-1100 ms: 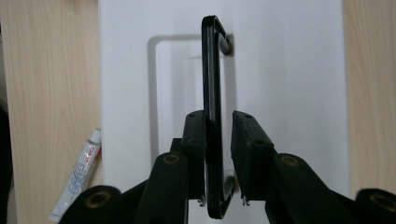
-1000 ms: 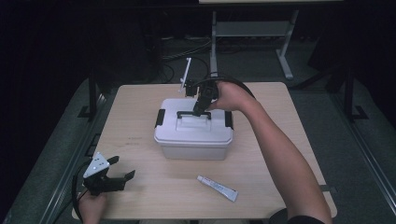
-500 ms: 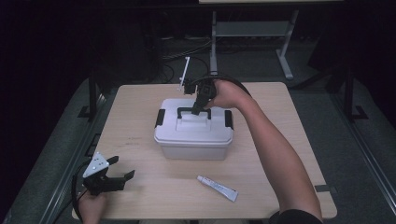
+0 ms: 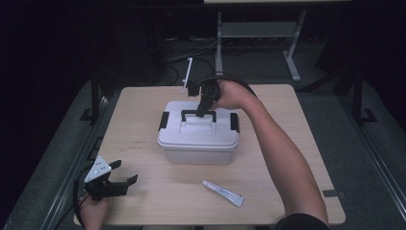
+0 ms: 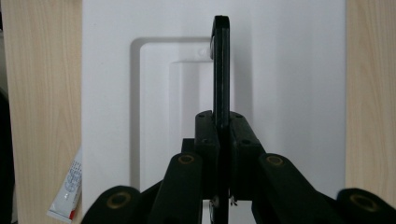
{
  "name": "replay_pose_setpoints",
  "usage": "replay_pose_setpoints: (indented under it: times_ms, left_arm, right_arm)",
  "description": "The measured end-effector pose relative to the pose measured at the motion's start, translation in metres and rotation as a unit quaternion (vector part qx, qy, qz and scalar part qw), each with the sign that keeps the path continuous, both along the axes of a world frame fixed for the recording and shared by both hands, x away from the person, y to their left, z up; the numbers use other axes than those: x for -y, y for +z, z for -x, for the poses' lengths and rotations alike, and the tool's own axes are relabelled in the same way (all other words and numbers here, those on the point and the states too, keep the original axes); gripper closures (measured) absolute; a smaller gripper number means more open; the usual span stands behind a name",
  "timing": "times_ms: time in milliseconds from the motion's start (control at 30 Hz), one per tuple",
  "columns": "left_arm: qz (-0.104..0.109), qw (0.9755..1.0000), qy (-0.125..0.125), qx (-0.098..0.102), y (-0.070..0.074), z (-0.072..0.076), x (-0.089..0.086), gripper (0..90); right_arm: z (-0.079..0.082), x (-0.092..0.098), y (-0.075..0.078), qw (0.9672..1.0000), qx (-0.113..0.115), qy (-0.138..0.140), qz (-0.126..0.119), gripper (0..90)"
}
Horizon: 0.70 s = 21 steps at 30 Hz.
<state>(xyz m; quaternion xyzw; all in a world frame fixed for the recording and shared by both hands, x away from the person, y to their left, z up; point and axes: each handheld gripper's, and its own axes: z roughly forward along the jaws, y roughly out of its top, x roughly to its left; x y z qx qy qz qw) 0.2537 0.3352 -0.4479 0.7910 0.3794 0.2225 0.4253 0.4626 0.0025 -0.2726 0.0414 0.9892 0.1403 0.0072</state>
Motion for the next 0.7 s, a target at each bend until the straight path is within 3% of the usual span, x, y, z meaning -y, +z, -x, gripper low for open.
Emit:
replay_pose_setpoints:
  times_ms: [400,700]
  left_arm:
    - [0.000,1.0000,0.000,0.000,0.000,0.000,0.000,13.4]
    - [0.001,1.0000,0.001,0.000,0.000,0.000,0.000,13.4]
  right_arm:
    - [0.001,0.003,0.007,0.9999,0.005,-0.002,-0.010,84.1]
    - [0.005,0.010,0.021,0.9993,0.015,-0.002,-0.035,84.2]
